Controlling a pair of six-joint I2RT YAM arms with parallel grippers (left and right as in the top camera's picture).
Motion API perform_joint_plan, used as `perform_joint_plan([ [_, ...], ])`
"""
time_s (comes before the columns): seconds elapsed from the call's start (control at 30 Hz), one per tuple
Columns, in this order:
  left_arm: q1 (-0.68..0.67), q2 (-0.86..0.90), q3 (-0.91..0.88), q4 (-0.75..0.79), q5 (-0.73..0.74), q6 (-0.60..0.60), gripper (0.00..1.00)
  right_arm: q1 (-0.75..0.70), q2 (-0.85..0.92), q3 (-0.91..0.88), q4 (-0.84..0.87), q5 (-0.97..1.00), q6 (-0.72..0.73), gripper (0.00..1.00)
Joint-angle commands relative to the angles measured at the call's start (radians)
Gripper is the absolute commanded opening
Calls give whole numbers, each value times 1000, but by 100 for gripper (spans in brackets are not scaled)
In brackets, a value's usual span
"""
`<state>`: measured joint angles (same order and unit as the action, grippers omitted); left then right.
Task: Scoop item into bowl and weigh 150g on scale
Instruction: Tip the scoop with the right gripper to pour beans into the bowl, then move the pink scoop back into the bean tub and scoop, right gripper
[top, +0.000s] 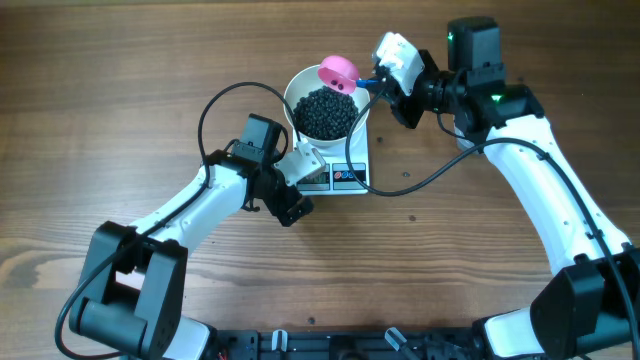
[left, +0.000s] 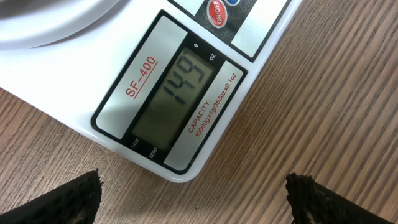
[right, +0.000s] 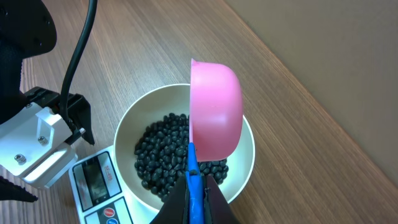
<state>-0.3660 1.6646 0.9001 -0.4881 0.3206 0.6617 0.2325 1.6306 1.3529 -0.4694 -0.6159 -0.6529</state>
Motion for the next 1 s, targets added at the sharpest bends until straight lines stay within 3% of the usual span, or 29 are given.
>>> perform_joint_plan([
  [0.0, 0, 8, -5, 3, 19, 15, 100, 2, -18, 18, 5, -2, 2, 5],
  [0.3, -1, 8, -5, 3, 19, 15, 100, 2, -18, 18, 0, -68, -43, 4],
  [0.67, -1, 8, -5, 3, 19, 16, 100, 2, -18, 18, -3, 39, -33, 5],
  [0.73, 0, 8, -5, 3, 19, 15, 100, 2, -18, 18, 0, 39, 13, 4],
  [0.8, -1, 8, -5, 3, 19, 15, 100, -14, -18, 18, 6, 12, 154, 4],
  [0.97, -1, 8, -5, 3, 19, 16, 100, -137, -18, 18, 5, -213, 386, 4],
])
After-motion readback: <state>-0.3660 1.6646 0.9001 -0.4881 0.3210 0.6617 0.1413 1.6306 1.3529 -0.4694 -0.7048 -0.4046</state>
